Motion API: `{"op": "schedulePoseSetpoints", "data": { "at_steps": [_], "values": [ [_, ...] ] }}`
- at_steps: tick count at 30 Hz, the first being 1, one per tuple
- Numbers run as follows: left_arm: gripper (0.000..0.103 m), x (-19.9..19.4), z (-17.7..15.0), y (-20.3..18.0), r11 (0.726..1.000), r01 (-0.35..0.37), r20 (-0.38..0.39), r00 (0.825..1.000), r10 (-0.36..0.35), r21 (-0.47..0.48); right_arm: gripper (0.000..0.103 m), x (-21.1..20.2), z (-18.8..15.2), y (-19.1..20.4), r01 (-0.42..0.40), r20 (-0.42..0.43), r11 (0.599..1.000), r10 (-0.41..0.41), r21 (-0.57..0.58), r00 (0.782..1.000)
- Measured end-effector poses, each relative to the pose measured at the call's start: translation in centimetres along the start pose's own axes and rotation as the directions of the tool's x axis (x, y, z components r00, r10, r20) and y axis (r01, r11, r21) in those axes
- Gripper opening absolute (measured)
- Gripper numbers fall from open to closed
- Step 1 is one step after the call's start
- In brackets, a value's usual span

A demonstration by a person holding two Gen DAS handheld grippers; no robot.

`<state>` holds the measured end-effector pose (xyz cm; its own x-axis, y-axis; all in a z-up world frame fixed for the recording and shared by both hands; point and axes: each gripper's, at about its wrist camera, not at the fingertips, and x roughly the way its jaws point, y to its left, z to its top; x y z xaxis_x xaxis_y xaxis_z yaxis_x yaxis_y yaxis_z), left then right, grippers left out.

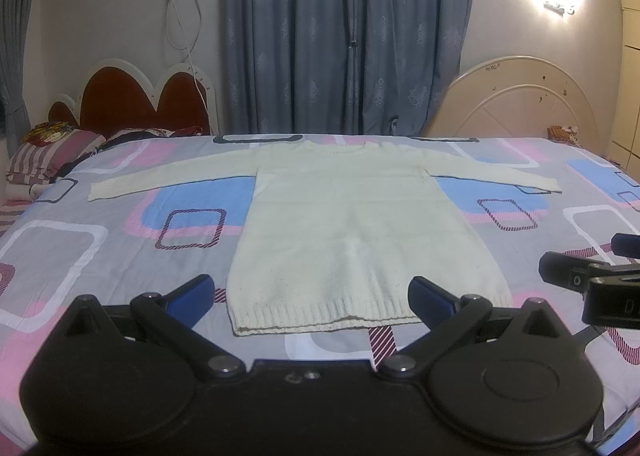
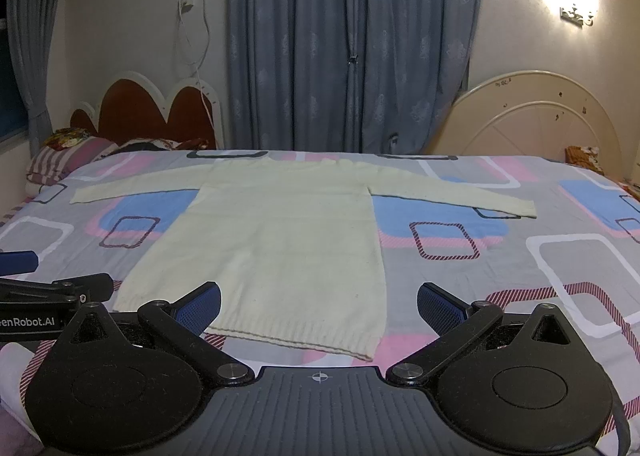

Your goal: Fold small clothes

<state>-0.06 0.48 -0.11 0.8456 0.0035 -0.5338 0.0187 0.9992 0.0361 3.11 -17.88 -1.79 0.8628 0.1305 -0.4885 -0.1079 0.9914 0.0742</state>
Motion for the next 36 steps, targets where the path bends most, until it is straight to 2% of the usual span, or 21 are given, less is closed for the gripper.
{"op": "schedulePoseSetpoints", "data": {
  "at_steps": [36],
  "values": [
    [0.103,0.01,0.23,0.14,1.0,-0.011,-0.006,1.0,0.011,-0.009,0.103,0.28,-0.29,0.03,0.0,-0.003,1.0,0.0,-0.003,1.0]
  ]
}}
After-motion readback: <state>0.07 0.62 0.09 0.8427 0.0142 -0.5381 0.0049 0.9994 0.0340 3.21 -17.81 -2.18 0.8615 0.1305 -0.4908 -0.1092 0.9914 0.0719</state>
